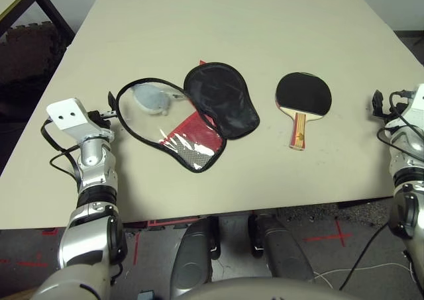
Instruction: Store the ping-pong paddle in its case and zip it.
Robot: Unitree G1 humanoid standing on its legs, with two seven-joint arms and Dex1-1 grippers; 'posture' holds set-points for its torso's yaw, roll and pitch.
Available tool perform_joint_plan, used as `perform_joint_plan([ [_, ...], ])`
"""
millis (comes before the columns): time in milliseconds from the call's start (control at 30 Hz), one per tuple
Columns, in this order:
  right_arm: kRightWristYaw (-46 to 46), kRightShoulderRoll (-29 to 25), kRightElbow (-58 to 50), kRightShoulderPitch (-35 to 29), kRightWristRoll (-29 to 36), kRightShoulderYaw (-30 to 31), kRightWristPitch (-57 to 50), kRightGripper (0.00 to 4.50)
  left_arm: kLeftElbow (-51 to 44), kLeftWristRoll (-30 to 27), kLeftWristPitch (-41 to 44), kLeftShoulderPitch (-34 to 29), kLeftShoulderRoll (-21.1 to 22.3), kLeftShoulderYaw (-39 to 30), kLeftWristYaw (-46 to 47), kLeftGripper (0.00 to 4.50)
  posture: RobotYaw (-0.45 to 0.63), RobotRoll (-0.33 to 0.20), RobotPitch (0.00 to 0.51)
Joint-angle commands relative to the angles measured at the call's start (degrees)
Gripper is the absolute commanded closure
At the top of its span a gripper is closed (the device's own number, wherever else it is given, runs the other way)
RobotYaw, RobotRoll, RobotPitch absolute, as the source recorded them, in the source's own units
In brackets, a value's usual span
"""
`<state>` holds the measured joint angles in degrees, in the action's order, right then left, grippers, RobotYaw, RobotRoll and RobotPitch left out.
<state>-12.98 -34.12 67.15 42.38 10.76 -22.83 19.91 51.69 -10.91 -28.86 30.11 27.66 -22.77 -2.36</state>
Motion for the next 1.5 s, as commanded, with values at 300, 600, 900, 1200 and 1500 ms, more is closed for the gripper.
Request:
perform_joint_plan([
  [300, 0.69, 0.28, -1.67, 0.35, 0.85, 0.05, -3.57, 0.04, -4.99, -2.16, 6.09, 0.1, 0.67, 0.03, -4.41, 0.0, -0.09, 0.0, 0.217],
  [600, 6.18, 3.64, -39.26, -7.89, 4.77, 1.03, -31.87, 0.04, -12.09, -6.09, 19.61, 7.68, 12.06, 2.69, -24.67, 0.0, -0.14, 0.0, 0.236],
  [900, 18.29, 13.75, -82.42, -14.52, 12.36, 3.12, -75.32, 0.04, -17.6, -7.39, 31.78, 17.05, 13.54, 9.86, -40.83, 0.0, -0.18, 0.0, 0.238],
  [1200, 23.79, 23.57, -94.2, -11.56, 11.68, 3.44, -97.67, 0.04, -20.35, -6.51, 33.53, 22.02, 3.96, 15.78, -44.42, 0.0, -0.19, 0.0, 0.244],
  [1500, 23.34, 27.43, -95.42, -10.33, 8.14, 3.0, -108.84, 0.04, -23.1, -6.17, 34.95, 23.81, -3.3, 19.75, -45.0, 0.0, -0.16, 0.0, 0.252],
])
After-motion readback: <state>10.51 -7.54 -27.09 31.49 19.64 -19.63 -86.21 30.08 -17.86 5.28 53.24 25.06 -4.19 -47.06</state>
